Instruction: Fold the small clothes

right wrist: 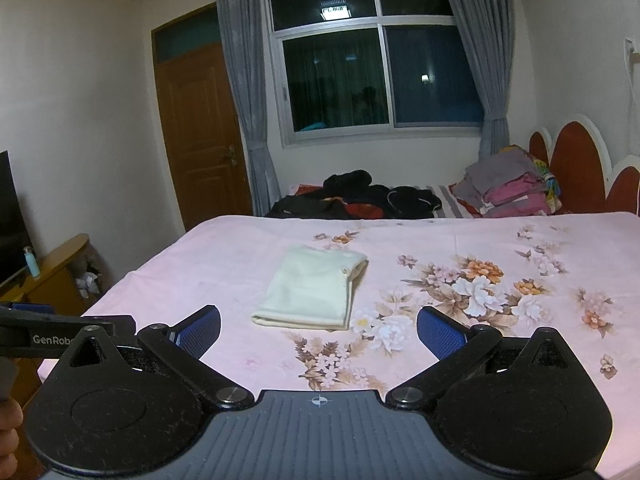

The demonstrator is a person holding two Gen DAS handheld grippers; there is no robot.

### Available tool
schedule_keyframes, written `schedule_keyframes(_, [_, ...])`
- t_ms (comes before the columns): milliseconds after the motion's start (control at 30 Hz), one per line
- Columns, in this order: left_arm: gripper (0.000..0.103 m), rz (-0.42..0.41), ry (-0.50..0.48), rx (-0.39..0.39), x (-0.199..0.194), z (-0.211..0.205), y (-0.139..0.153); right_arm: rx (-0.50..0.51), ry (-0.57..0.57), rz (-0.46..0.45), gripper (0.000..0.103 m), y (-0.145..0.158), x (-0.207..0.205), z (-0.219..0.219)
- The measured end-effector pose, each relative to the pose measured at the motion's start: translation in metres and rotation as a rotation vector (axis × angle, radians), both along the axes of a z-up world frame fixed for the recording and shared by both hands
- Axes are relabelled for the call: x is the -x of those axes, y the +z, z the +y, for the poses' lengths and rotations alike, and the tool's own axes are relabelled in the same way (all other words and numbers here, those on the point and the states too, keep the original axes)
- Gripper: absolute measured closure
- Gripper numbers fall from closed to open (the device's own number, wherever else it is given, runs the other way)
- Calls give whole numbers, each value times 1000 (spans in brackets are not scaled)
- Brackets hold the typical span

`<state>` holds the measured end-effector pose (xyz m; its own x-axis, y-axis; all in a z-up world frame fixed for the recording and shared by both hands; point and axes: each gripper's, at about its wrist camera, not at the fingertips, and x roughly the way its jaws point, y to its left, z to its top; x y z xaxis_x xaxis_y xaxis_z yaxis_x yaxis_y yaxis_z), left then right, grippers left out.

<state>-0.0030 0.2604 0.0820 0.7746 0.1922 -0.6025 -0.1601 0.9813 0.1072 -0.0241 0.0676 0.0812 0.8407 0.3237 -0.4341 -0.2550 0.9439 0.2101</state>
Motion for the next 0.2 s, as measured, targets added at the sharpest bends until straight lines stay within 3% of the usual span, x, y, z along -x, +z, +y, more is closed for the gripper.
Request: schedule_keyframes(200, [0, -21, -12, -41, -23, -4, -7, 4, -33, 38, 0, -11, -16, -7])
